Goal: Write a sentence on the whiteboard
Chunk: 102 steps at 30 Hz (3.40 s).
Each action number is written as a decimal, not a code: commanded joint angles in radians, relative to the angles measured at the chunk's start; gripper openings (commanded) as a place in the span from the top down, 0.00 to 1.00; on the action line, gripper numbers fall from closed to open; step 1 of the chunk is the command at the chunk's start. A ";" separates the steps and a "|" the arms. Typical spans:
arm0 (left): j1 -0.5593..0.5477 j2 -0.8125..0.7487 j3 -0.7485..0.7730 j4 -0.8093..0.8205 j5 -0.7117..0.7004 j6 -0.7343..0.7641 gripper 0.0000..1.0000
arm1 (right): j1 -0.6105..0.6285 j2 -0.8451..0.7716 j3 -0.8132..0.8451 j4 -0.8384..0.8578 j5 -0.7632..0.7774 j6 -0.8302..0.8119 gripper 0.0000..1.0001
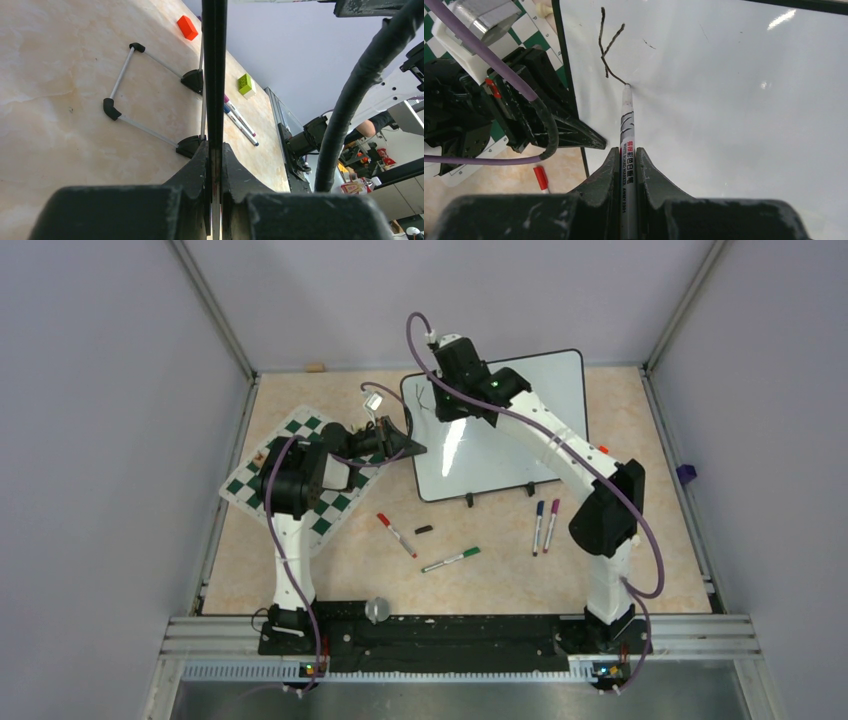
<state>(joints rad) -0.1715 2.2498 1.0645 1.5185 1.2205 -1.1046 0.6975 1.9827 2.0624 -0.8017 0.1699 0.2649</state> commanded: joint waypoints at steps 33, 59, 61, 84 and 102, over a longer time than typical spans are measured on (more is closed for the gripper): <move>-0.022 -0.019 0.011 0.101 0.089 0.008 1.00 | -0.041 -0.178 -0.107 0.159 -0.029 -0.009 1.00; -0.022 -0.034 -0.009 0.101 0.099 0.017 1.00 | -0.041 -0.053 0.025 0.106 0.022 0.006 1.00; -0.022 -0.033 -0.009 0.101 0.101 0.018 1.00 | -0.041 -0.050 0.026 0.105 0.030 0.008 1.00; -0.022 -0.040 -0.025 0.101 0.102 0.027 1.00 | -0.041 -0.019 0.051 0.076 0.043 0.029 1.00; -0.021 -0.042 -0.027 0.101 0.099 0.030 1.00 | -0.042 -0.019 0.066 0.065 0.003 0.025 1.00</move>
<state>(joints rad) -0.1722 2.2494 1.0546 1.5433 1.2331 -1.0847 0.6624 1.9594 2.0769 -0.7380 0.1799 0.2905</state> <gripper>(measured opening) 0.078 0.088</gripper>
